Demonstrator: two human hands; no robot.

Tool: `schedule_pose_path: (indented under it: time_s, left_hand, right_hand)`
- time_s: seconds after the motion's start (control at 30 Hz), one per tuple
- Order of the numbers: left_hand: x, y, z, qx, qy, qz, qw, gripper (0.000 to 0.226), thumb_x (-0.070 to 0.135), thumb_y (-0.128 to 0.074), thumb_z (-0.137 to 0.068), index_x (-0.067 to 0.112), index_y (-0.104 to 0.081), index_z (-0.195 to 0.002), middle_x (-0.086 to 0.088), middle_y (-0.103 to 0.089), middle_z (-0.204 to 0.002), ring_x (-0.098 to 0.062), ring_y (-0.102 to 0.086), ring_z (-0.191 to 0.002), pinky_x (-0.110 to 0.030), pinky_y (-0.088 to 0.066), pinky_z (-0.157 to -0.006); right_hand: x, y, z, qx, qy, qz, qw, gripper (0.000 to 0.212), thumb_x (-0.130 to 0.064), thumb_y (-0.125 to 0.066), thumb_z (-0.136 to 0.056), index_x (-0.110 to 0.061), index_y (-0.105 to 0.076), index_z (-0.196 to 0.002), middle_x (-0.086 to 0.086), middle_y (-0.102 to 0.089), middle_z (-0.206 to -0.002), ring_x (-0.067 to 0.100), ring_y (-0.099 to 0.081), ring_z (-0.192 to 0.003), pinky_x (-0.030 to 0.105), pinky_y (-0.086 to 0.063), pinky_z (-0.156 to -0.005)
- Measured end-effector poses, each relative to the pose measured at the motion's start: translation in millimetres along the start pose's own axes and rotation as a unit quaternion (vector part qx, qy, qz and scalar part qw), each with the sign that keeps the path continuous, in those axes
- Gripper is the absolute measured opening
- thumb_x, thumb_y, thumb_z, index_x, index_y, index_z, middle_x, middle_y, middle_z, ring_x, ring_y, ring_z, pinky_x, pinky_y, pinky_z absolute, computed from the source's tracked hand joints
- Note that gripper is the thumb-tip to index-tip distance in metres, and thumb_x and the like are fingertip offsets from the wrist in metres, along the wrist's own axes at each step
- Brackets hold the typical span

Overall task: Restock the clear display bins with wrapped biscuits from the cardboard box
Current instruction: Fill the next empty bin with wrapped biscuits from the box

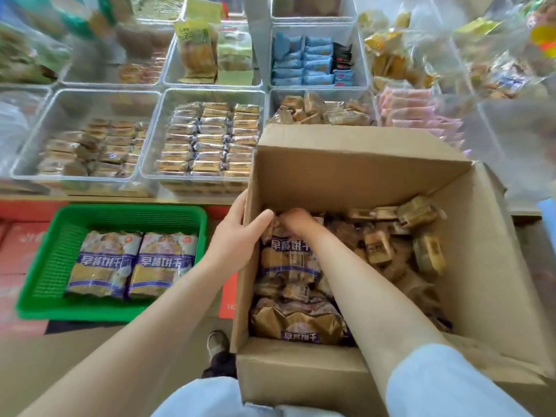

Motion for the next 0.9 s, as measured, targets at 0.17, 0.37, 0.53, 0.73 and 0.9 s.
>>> schedule_pose_path:
  time_s: [0.17,0.37,0.53,0.73,0.9]
  left_hand:
    - [-2.1,-2.5,0.0,0.001,0.009,-0.015,1.0,0.053,0.039,-0.053,-0.102,0.041,-0.034,-0.151,0.046,-0.043,-0.112,0.027,-0.046,-0.097,0.002,-0.032,-0.078]
    - [-3.1,1.6,-2.5,0.001,0.01,0.001,1.0,0.049,0.038,-0.052,-0.103,0.04,-0.038,-0.15,0.037,-0.052,-0.117,0.005,-0.05,-0.115,-0.017,-0.037,-0.094]
    - [-0.1,-0.5,1.1,-0.008,-0.007,0.011,1.0,0.047,0.042,-0.054,-0.101,0.039,-0.042,-0.147,0.031,-0.055,-0.12,0.002,-0.052,-0.116,-0.015,-0.04,-0.089]
    - [30.5,33.4,11.5,0.064,-0.095,0.02,0.993,0.077,0.052,-0.069,-0.087,0.031,-0.033,-0.152,0.011,-0.05,-0.139,-0.004,-0.052,-0.122,-0.031,-0.05,-0.1]
    - [62.3,110.2,2.9,0.044,-0.248,0.008,0.968,0.108,0.056,-0.081,-0.072,0.04,-0.014,-0.156,0.008,-0.032,-0.155,-0.004,-0.041,-0.134,-0.018,-0.043,-0.101]
  right_hand:
    - [2.3,-44.0,-8.1,-0.042,-0.011,-0.01,0.999,0.04,-0.041,-0.05,-0.102,-0.009,-0.06,-0.126,0.01,-0.065,-0.124,0.03,-0.064,-0.108,0.035,-0.055,-0.087]
    - [11.1,-31.9,-22.6,-0.012,-0.026,-0.047,0.998,0.043,-0.046,-0.066,-0.092,-0.011,-0.06,-0.117,0.01,-0.071,-0.108,0.023,-0.072,-0.086,0.029,-0.06,-0.063]
    - [-24.5,9.2,38.6,-0.156,0.033,-0.31,0.937,0.025,-0.024,-0.041,-0.1,-0.011,-0.06,-0.11,0.011,-0.069,-0.099,0.026,-0.068,-0.084,0.036,-0.054,-0.072]
    - [-110.7,52.8,132.7,-0.21,0.186,-0.383,0.88,0.037,-0.018,-0.027,-0.094,-0.003,-0.057,-0.11,0.014,-0.058,-0.094,0.023,-0.054,-0.074,0.035,-0.039,-0.062]
    - [-188.5,9.1,163.8,-0.181,0.28,-0.302,0.893,0.04,-0.017,-0.035,-0.1,-0.003,-0.048,-0.135,0.018,-0.063,-0.108,0.028,-0.06,-0.091,0.033,-0.05,-0.067]
Point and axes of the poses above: each hand's wrist, its own z-axis away from the middle knuckle, its own y-axis out of the back of the hand, x = y × z, the point moved 8 cm from there along -z, towards the middle knuckle
